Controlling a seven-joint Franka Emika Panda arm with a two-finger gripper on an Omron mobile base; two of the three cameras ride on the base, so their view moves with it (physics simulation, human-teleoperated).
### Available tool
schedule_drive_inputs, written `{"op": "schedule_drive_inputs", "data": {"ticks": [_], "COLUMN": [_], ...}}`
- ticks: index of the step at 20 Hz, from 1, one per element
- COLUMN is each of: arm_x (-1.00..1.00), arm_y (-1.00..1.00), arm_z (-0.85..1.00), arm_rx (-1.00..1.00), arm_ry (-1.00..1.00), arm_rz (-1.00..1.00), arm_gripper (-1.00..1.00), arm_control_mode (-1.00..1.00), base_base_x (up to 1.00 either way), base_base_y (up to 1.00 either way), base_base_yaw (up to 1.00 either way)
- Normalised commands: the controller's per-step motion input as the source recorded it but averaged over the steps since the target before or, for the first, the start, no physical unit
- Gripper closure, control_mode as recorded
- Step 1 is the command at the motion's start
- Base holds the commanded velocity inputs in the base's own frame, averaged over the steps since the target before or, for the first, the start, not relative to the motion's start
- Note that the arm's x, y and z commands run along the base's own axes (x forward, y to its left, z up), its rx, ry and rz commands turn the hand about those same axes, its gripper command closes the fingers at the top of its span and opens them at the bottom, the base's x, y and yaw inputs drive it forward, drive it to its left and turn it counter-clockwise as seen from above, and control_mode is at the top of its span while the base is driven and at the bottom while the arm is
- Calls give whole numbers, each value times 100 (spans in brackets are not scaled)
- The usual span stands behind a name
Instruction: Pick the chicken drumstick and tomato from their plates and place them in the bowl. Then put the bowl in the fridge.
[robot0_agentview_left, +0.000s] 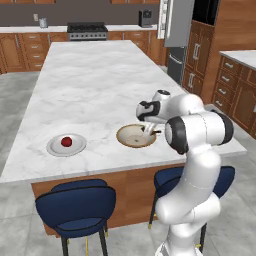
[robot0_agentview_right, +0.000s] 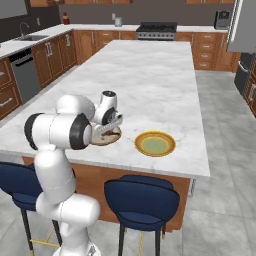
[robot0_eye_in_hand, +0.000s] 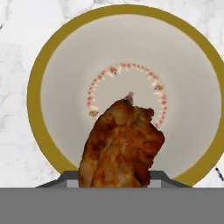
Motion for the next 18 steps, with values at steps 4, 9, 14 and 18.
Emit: {"op": "schedule_drive_inputs", "data": {"ticks": [4, 9, 14, 18], "arm_x": [33, 37, 8, 15], "arm_y": [73, 43, 17, 18], "arm_z": [-10, -19, -31, -23], "arm_rx": [1, 0, 0, 3], "arm_ry": [1, 9, -1, -2], "arm_rz": [-12, -5, 0, 0], "arm_gripper": [100, 100, 100, -100], "arm_control_mode": [-100, -100, -100, -100], "base_base_x": [0, 0, 0, 0], "base_base_y": [0, 0, 0, 0], "base_base_yaw": [0, 0, 0, 0]}}
